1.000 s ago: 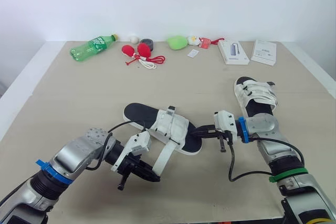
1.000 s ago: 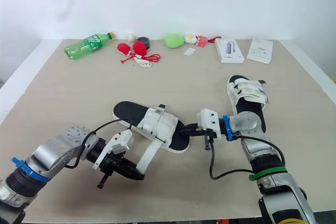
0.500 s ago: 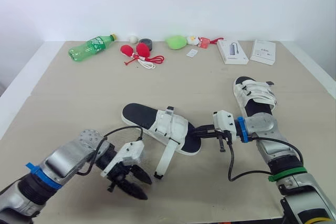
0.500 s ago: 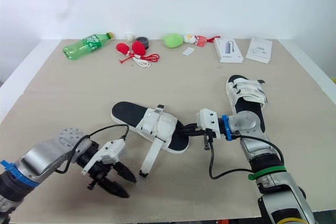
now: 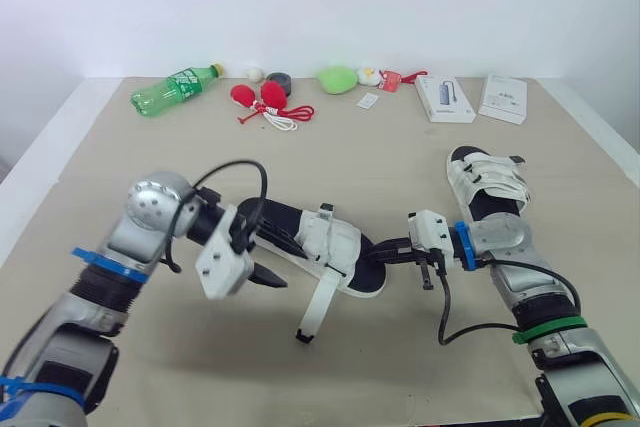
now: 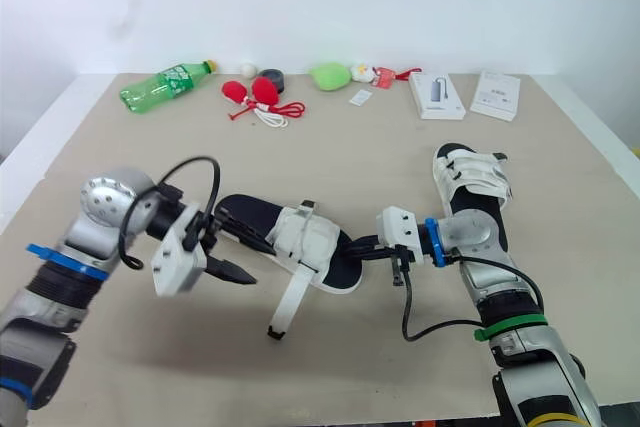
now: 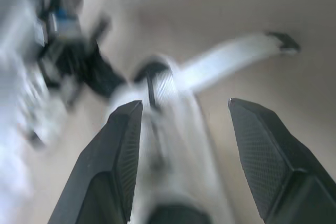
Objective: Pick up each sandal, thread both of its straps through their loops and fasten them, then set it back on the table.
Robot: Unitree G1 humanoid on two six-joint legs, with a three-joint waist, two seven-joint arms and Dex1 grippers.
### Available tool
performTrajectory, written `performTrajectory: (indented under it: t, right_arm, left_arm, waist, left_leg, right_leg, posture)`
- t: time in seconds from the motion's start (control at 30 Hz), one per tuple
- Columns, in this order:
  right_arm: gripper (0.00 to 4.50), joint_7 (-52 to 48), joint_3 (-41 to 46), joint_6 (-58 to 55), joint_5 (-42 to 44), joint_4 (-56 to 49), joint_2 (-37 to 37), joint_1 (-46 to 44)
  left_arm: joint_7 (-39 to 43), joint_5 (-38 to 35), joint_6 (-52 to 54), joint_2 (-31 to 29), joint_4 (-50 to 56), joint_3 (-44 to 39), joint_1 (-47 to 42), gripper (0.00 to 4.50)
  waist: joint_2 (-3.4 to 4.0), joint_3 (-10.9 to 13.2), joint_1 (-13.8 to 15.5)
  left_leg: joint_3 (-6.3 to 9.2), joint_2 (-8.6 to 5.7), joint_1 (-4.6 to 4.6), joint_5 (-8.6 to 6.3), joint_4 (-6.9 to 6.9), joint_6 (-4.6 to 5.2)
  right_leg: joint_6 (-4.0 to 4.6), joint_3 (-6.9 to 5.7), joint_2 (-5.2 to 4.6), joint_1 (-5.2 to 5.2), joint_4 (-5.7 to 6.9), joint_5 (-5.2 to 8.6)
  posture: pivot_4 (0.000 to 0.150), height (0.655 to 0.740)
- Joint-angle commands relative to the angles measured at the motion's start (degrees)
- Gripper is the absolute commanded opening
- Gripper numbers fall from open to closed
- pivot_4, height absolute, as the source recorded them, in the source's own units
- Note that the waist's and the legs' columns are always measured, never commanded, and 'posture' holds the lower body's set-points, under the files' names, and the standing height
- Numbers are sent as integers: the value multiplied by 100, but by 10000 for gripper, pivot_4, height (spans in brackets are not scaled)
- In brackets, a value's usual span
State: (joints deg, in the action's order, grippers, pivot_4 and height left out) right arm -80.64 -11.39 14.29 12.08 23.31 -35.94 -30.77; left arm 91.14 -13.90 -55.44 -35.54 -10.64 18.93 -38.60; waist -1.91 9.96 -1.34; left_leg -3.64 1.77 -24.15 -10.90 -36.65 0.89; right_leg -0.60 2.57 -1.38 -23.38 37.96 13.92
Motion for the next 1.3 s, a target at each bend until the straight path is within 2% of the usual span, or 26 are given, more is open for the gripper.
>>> performTrajectory:
  t: [0.03, 0.27, 0.77, 0.8, 0.87, 1.0, 1.3]
  right_arm:
    - [0, 19, -117, -25, -280, 204, -30, 39]
    - [0, 73, -118, -74, -250, 92, 2, 85]
    - [0, 103, 146, -485, 75, -534, -13, 521]
    - [0, 104, 147, -486, 67, -537, -19, 527]
    - [0, 107, 152, -488, 54, -536, -31, 534]
    - [0, 110, 167, -522, 59, -560, -55, 540]
    - [0, 79, 145, -527, 35, -533, -51, 524]
  left_arm:
    - [-196, -36, -865, 77, -125, 251, 41, 26776]
    - [-770, 516, -1308, 182, -370, 796, -8, 26776]
    - [-1703, 1148, -1331, 162, -645, 1314, -381, 26776]
    - [-1752, 1159, -1340, 163, -671, 1334, -395, 22981]
    - [-1858, 1245, -1416, 157, -756, 1344, -420, 19406]
    - [-2156, 1465, -1723, 69, -1124, 1269, -507, 1443]
    - [-2886, 1816, -2338, -148, -1754, 1239, -648, 1443]
  waist:
    - [0, 0, 7]
    - [0, 0, 5]
    - [0, 0, 9]
    - [0, 0, 9]
    - [0, 0, 9]
    - [0, 0, 9]
    - [0, 0, 9]
  left_leg:
    - [1, 1, 2, 1, 0, 1]
    - [-23, 0, 7, 6, -9, 8]
    - [-10, -2, 3, 1, 4, 14]
    - [-9, -2, 3, 1, 4, 14]
    - [-8, -2, 2, 1, 4, 14]
    - [-10, -2, 4, 1, 3, 14]
    - [-14, -3, 3, 1, 3, 14]
  right_leg:
    - [0, -2, 1, 3, 0, -1]
    - [-29, 7, 1, 4, 1, -16]
    - [-56, 7, 18, 2, 1, -8]
    - [-56, 7, 18, 2, 1, -8]
    - [-56, 7, 18, 3, 1, -8]
    - [-58, 8, 17, 3, 1, -9]
    - [-56, 5, 7, 3, 1, -10]
  posture:
    - [1500, 7400]
    - [1500, 7400]
    - [1500, 7400]
    - [1500, 7400]
    - [1500, 7400]
    - [1500, 7400]
    - [1500, 7400]
